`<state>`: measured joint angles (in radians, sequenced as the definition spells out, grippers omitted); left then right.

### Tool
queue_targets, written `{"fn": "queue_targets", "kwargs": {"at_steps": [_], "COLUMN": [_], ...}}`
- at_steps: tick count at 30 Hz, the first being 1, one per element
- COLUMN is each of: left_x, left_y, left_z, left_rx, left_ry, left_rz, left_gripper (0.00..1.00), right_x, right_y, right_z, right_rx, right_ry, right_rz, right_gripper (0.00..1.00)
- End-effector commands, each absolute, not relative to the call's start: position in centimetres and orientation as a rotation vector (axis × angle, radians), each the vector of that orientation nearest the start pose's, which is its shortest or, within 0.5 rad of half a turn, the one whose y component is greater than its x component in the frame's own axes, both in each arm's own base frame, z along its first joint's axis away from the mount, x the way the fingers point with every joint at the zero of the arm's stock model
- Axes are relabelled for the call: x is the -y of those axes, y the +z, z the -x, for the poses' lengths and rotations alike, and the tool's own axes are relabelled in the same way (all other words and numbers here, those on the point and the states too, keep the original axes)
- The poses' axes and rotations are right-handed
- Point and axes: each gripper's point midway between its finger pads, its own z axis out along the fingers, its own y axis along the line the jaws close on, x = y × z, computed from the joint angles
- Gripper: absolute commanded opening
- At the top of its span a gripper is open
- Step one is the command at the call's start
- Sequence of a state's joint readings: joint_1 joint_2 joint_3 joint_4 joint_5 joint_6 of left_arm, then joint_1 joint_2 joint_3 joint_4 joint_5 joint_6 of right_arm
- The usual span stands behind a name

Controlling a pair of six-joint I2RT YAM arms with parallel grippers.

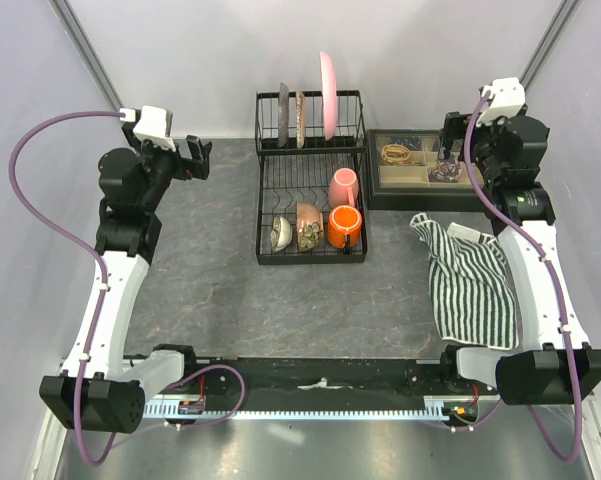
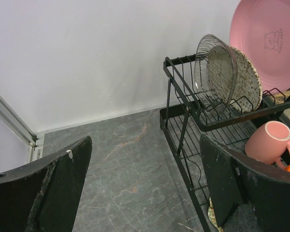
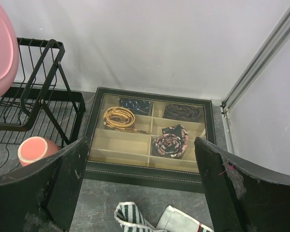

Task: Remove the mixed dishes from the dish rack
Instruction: Pick up the plate from the dish rack.

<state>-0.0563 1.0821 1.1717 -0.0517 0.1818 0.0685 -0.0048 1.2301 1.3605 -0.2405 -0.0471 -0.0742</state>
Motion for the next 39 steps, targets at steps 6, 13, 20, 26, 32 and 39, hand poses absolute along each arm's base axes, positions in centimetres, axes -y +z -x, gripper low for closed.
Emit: {"fn": "queue_targets", "kwargs": {"at_steps": [6,13,20,26,32,39], "left_x": [4.8,4.4,3.3,2.4,2.1,1.6], "left_y": [40.1,39.7,39.3,38.8,38.1,37.2], "left_z": [-38.3,-38.8,-39.3,-39.3,-39.3,-39.3], "left_rx": [-1.497,-1.514,-1.528,-1.534,-1.547,-1.561], "left_ry": [-0.131,-0.133,-0.089,-0.053,-0.035,-0.011], "left_rz": [-0.225,-0.170,-0.104,-0.067,-0.051,-0.032], "left_gripper": [0.99,0.98,0.98,0.98,0.98,0.98], "right_x": [-1.7,-4.4,-10.1,-16.6,-22.1,-24.2], "right_y": [41.1,42.9,44.8,46.0,45.0,43.2], "right_z": [-42.1,-44.7,-46.1,-46.3,-47.5,-50.4], "right_rx": [-1.610,-1.628,-1.611,-1.590,-1.590,-1.608], "right_ry": [0.046,0.073,-0.041,-0.058,-0.059,-0.081], "right_rz": [0.148,0.138,0.184,0.251,0.282,0.233], "right_gripper": [0.98,0.98,0.98,0.98,0.98,0.98]}}
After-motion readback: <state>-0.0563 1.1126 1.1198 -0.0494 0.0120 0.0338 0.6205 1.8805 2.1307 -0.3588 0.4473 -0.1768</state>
